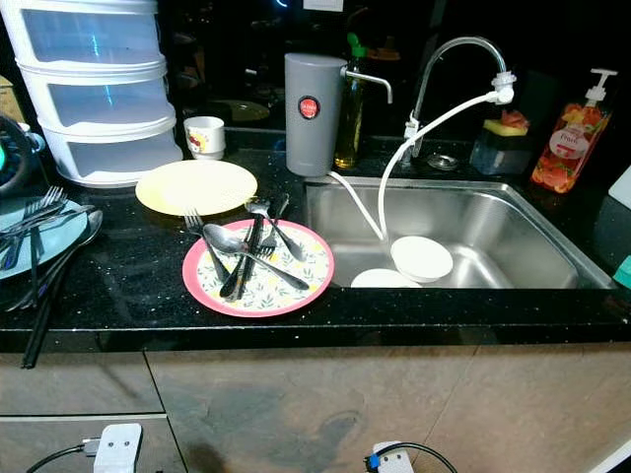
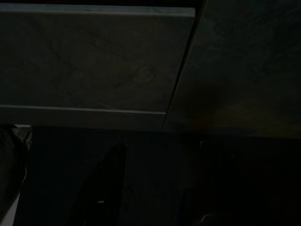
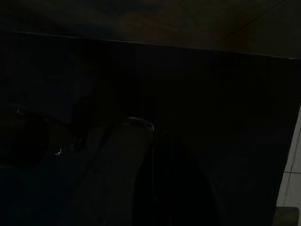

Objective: Kitchen organization

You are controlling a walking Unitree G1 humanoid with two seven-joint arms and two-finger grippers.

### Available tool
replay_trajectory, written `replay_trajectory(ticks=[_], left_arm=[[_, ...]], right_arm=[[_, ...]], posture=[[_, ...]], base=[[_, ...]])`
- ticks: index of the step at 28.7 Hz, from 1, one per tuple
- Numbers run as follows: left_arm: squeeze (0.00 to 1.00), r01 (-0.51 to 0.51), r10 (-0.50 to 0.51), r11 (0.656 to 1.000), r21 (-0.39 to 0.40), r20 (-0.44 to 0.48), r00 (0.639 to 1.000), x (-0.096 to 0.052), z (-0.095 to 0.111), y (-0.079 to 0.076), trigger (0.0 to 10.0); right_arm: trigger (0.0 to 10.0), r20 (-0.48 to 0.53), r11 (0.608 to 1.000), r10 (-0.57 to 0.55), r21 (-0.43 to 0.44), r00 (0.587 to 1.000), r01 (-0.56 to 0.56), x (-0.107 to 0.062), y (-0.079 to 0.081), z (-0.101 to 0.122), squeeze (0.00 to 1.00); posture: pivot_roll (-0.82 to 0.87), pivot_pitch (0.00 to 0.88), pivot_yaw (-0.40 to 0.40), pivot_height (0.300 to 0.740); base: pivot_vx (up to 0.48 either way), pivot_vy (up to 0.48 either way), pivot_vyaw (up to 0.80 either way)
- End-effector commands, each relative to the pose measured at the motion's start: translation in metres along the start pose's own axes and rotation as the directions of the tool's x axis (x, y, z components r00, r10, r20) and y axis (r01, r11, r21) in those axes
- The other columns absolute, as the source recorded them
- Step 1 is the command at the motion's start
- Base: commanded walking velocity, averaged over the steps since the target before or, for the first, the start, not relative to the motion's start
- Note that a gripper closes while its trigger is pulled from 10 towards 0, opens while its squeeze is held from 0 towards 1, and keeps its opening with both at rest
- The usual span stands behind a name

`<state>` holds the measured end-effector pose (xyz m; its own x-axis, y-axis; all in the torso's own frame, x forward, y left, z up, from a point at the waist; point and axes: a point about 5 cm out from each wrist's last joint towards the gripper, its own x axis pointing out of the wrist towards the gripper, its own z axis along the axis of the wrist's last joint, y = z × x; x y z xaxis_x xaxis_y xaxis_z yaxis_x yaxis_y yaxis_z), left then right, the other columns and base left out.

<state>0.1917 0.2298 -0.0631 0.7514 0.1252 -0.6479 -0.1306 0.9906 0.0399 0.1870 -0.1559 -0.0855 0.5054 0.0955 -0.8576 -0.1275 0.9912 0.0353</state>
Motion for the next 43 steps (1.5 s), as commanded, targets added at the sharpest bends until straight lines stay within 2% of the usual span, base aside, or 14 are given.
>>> replay_trajectory(ticks=[1,3,6,10,13,17,18,29,30,31,41,42,43], left_arm=[[0.0,0.004,-0.004,1.0,0.001,0.003,1.0,-0.001,-0.002,0.001,10.0],[0.0,0.013,-0.013,1.0,0.005,-0.019,1.0,-0.003,-0.007,-0.003,10.0],[0.0,0.074,-0.069,0.995,0.061,-0.077,0.995,-0.005,-0.019,-0.02,10.0],[0.0,0.071,-0.068,0.996,0.051,-0.057,0.996,-0.003,-0.016,-0.028,10.0],[0.0,0.058,-0.057,0.998,0.028,-0.033,0.998,-0.004,-0.015,-0.028,10.0],[0.0,0.075,-0.073,0.996,0.046,-0.039,0.997,-0.006,-0.019,-0.031,10.0],[0.0,0.064,-0.062,0.997,0.038,-0.039,0.997,-0.007,-0.021,-0.03,10.0],[0.0,0.06,-0.061,0.998,-0.023,-0.035,0.998,-0.009,-0.024,-0.032,10.0],[0.0,0.068,-0.069,0.997,-0.028,-0.034,0.997,-0.009,-0.023,-0.033,10.0],[1.0,0.078,-0.079,0.996,-0.038,-0.03,0.996,-0.009,-0.023,-0.034,10.0],[1.0,0.045,-0.048,0.998,-0.052,-0.048,0.998,-0.009,-0.026,-0.033,10.0],[0.51,0.049,-0.053,0.996,-0.071,-0.053,0.997,-0.009,-0.027,-0.035,10.0],[0.0,0.062,-0.067,0.994,-0.087,-0.06,0.996,-0.01,-0.029,-0.036,10.0]], right_arm=[[10.0,-0.001,1.0,-0.007,0.005,1.0,0.007,0.0,-0.002,0.0,0.0],[10.0,0.007,1.0,-0.021,0.023,1.0,0.021,-0.001,-0.006,0.0,0.0],[10.0,0.004,0.994,-0.065,0.093,0.998,0.064,-0.003,-0.02,-0.004,0.0],[10.0,-0.022,0.996,-0.062,0.065,0.998,0.063,-0.004,-0.022,-0.009,0.0],[10.0,-0.024,0.998,-0.033,0.049,0.999,0.034,-0.002,-0.012,-0.007,0.0],[10.0,-0.017,0.997,-0.039,0.063,0.999,0.04,-0.002,-0.011,-0.004,0.0],[10.0,-0.018,0.999,-0.026,0.041,0.999,0.027,-0.001,-0.007,-0.003,0.0],[10.0,-0.017,0.998,-0.029,0.054,0.999,0.03,-0.001,-0.012,0.0,0.0],[10.0,-0.011,0.998,-0.022,0.06,1.0,0.023,-0.001,-0.012,0.001,0.1],[10.0,-0.005,0.998,-0.014,0.068,1.0,0.015,-0.001,-0.012,0.001,1.0],[10.0,-0.013,0.998,-0.019,0.055,1.0,0.02,-0.002,-0.013,0.001,1.0],[10.0,-0.022,0.999,-0.026,0.043,0.999,0.027,-0.002,-0.014,-0.001,0.0],[10.0,-0.028,0.999,-0.029,0.039,0.999,0.031,-0.002,-0.015,-0.002,0.0]], posture=[[0.02,0.0,-0.04,0.74],[0.02,0.0,-0.016,0.74],[0.06,0.0,-0.057,0.74],[0.07,0.0,-0.107,0.74],[0.07,0.0,-0.091,0.74],[0.08,0.0,-0.109,0.74],[0.08,0.0,-0.111,0.74],[0.08,0.0,-0.135,0.74],[0.08,0.0,-0.135,0.74],[0.08,0.0,-0.135,0.74],[0.08,0.0,-0.15,0.74],[0.08,0.0,-0.152,0.74],[0.08,0.0,-0.152,0.74]], base=[[0.0,0.0,0.0],[0.0,0.0,0.0],[0.0,0.0,0.0],[0.0,0.0,0.0],[0.0,0.0,0.0],[0.0,0.0,0.0],[0.0,0.0,0.0],[0.0,0.0,0.0],[0.0,0.0,0.0],[0.0,0.0,0.0],[0.0,0.0,0.0],[0.0,0.0,0.0],[0.0,0.0,0.0]])
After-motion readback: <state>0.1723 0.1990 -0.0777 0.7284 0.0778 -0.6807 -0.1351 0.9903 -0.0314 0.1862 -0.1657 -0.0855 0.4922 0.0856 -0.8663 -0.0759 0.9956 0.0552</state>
